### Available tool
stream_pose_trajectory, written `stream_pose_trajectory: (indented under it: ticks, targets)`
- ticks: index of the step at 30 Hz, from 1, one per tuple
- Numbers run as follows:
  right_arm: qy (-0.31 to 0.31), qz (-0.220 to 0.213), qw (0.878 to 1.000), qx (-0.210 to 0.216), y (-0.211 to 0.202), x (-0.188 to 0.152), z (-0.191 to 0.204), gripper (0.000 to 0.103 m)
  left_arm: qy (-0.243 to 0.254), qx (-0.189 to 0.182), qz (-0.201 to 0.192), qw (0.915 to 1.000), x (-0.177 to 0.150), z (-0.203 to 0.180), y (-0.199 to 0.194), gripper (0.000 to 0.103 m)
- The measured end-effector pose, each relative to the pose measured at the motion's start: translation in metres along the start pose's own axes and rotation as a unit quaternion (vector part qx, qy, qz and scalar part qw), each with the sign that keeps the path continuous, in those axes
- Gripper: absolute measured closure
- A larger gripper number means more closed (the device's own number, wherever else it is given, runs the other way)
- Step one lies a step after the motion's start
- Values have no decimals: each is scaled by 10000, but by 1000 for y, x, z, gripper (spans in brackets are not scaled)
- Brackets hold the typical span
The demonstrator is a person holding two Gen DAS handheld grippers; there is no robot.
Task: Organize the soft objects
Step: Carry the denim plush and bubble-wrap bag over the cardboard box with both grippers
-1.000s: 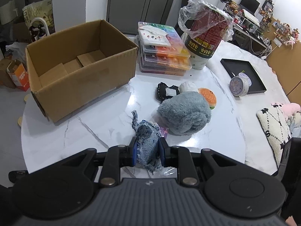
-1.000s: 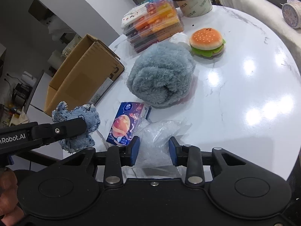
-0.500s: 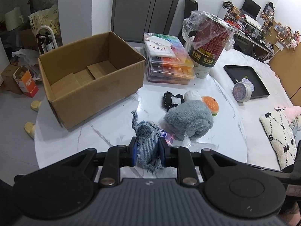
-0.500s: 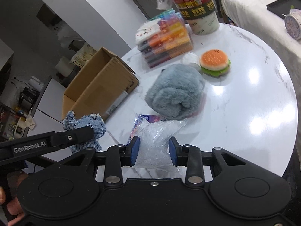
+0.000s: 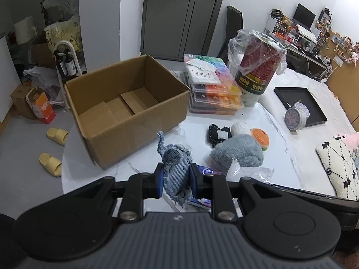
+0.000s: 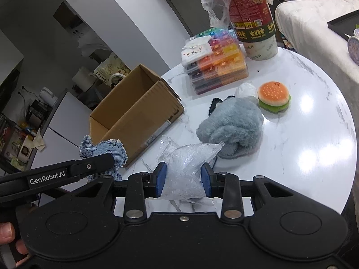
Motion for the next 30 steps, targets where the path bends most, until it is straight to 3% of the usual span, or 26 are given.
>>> stream_pose_trajectory:
  ticks: [30]
  targets:
    - [-483, -184, 9986, 70, 14, 54, 49, 69, -120, 233, -419, 9988, 61, 38, -7, 81]
Point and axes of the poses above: each gripper's, at about its wrist camera, not at the fingertips, and y roughly the way its jaws point, z to its left, x to its top, the point moved 10 cm from there along y, roughly the way its jaws point, and after that the axes turned 8 degrees about -y, right-handed, at the moved point
